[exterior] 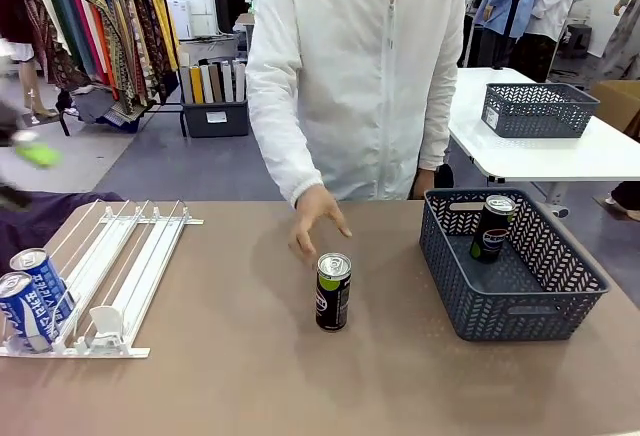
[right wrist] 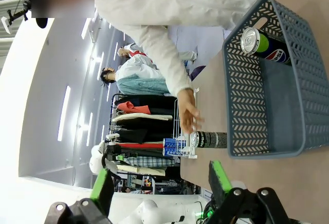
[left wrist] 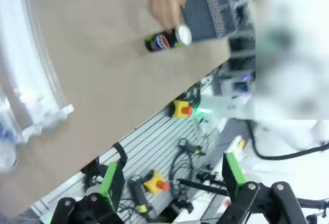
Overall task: Retrieve and store the cans from the dispenser.
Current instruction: Pick up the last remaining can from one row of the Automatic Can Dispenser and place it in the middle of the table.
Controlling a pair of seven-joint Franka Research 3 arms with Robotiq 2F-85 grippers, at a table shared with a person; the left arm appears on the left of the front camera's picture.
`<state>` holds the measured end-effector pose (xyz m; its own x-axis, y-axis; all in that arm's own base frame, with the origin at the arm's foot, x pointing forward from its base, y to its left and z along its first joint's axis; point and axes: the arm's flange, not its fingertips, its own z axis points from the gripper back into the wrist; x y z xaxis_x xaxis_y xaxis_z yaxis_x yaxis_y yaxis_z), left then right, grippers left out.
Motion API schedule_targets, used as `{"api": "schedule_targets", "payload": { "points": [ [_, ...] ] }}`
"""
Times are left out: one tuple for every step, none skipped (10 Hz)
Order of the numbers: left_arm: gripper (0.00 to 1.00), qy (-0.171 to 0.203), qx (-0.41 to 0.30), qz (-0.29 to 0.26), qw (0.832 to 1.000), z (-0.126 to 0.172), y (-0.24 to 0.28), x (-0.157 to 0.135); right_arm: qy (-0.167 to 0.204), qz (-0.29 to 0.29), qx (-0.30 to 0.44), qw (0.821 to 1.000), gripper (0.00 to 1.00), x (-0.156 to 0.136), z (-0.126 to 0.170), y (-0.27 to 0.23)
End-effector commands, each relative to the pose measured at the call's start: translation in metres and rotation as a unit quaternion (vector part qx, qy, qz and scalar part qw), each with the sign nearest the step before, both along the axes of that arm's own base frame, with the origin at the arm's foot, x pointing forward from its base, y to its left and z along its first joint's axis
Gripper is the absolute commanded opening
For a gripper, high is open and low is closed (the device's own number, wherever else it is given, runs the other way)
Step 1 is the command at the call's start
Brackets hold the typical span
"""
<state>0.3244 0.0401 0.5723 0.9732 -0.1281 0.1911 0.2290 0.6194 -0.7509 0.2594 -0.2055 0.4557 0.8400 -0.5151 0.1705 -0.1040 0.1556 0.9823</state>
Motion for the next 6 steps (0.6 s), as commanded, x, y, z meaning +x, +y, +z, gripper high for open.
{"api": "schedule_targets", "payload": {
  "points": [
    [1.00,0.018,-0.067,0.107,0.992,-0.001,0.077,-0.001,-0.002,0.004,-0.001,1.000,1.00,-0.002,0.002,0.000],
    [1.00,0.029,-0.098,0.147,0.984,-0.006,0.115,-0.010,-0.002,0.004,-0.001,1.000,1.00,-0.002,0.002,0.000],
    [1.00,0.036,-0.118,0.168,0.978,-0.014,0.139,-0.014,-0.002,0.004,-0.001,1.000,1.00,-0.002,0.002,0.000],
    [1.00,0.025,-0.144,0.145,0.979,-0.021,0.147,-0.016,-0.002,0.004,-0.001,1.000,1.00,-0.002,0.002,0.000],
    [1.00,0.029,-0.139,0.131,0.981,-0.025,0.142,-0.018,-0.002,0.004,-0.001,1.000,1.00,-0.002,0.002,0.000],
    [1.00,0.041,-0.110,0.172,0.978,-0.023,0.159,-0.030,-0.002,0.004,-0.001,1.000,1.00,-0.002,0.002,0.000]
  ]
}}
